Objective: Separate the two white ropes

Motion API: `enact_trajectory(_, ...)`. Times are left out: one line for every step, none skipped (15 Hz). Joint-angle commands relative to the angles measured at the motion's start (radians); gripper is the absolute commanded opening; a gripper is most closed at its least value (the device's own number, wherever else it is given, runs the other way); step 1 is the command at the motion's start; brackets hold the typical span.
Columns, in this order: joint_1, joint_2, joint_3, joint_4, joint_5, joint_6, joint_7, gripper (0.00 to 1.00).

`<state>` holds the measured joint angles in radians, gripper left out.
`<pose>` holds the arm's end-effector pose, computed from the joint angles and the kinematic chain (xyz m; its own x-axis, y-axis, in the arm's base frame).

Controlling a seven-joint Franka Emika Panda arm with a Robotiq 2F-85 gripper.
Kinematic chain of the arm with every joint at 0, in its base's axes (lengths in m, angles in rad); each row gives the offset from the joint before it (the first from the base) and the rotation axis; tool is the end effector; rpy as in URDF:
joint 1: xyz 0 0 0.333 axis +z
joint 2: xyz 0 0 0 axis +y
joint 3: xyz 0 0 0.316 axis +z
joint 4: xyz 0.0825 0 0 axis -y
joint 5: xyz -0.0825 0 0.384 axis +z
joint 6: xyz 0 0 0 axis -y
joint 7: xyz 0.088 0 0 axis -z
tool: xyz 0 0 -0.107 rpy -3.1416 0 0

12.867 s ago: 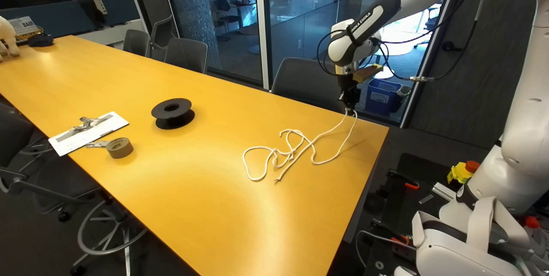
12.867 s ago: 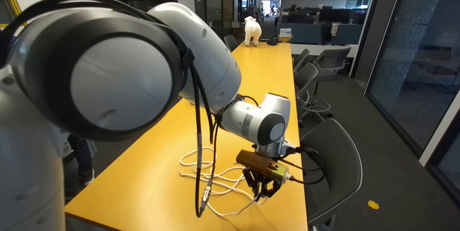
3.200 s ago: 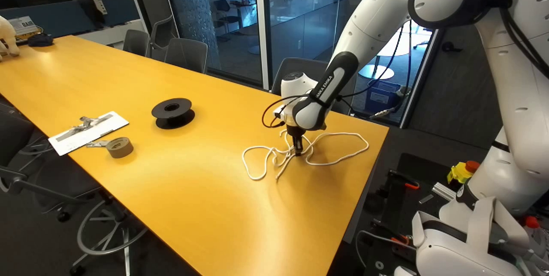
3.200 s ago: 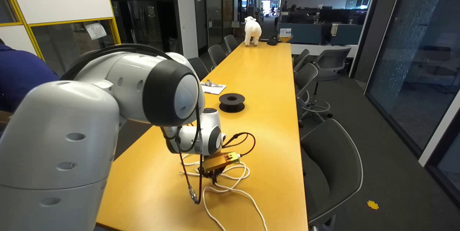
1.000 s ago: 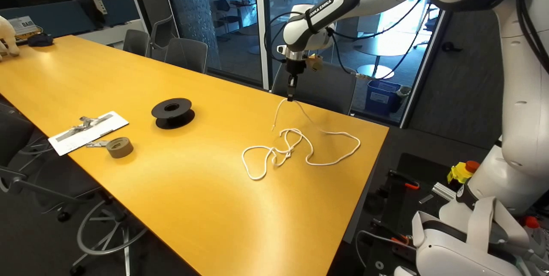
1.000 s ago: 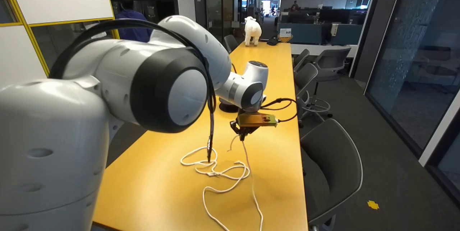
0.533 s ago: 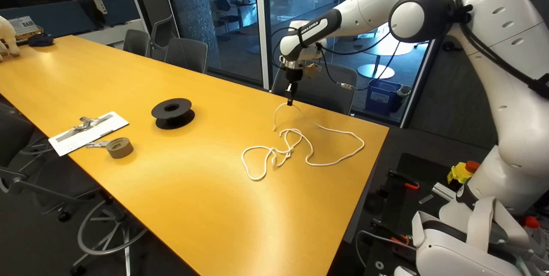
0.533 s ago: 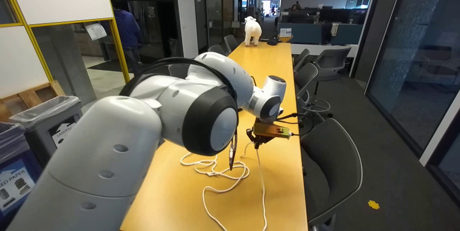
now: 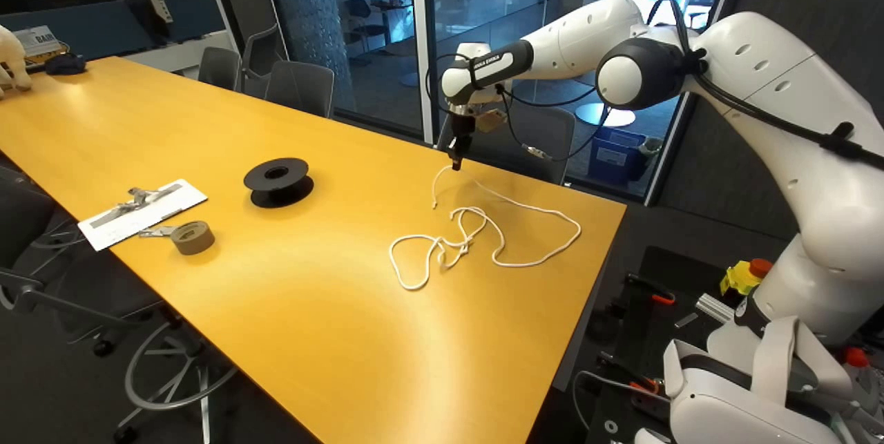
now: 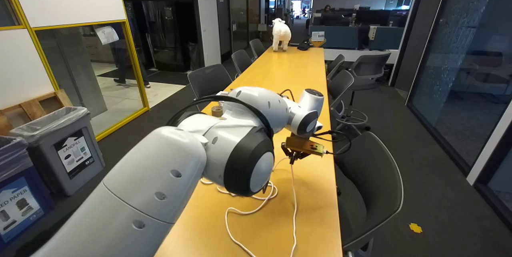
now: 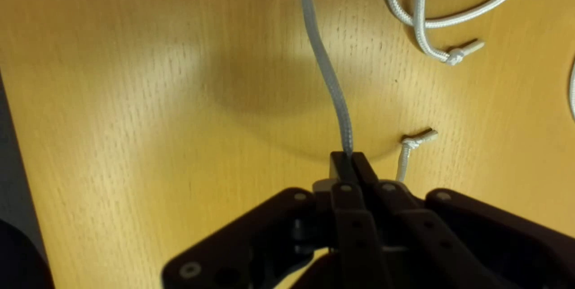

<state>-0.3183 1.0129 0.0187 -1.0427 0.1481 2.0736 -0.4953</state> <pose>0.7462 -0.2279 0.2196 0.9906 0.1109 0.0803 0.1202 -0.9851 -0.1228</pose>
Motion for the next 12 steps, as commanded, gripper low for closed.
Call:
enact_trajectory(-0.006,0.114,-0.001,0.207,-0.017,-0.091,0.066,0.01)
enact_trajectory(-0.009,0.128,0.0,0.231,-0.018,-0.105,0.075,0.01)
enact_trajectory(-0.01,0.142,0.0,0.253,-0.019,-0.118,0.083,0.01)
enact_trajectory(-0.012,0.154,0.0,0.272,-0.019,-0.128,0.089,0.01)
enact_trajectory(-0.014,0.162,0.001,0.288,-0.018,-0.142,0.095,0.05)
enact_trajectory(-0.015,0.169,0.003,0.301,-0.017,-0.156,0.104,0.29)
enact_trajectory(-0.015,0.176,0.003,0.313,-0.017,-0.167,0.11,0.31)
enact_trajectory(-0.014,0.183,0.004,0.327,-0.016,-0.184,0.116,0.32)
enact_trajectory(-0.013,0.189,0.007,0.338,-0.015,-0.199,0.119,0.39)
enact_trajectory(-0.008,0.183,0.002,0.326,-0.006,-0.205,0.114,0.47)
enact_trajectory(-0.01,0.174,0.016,0.319,-0.002,-0.249,0.085,0.55)
enact_trajectory(-0.007,0.164,0.024,0.306,-0.002,-0.283,0.07,0.62)
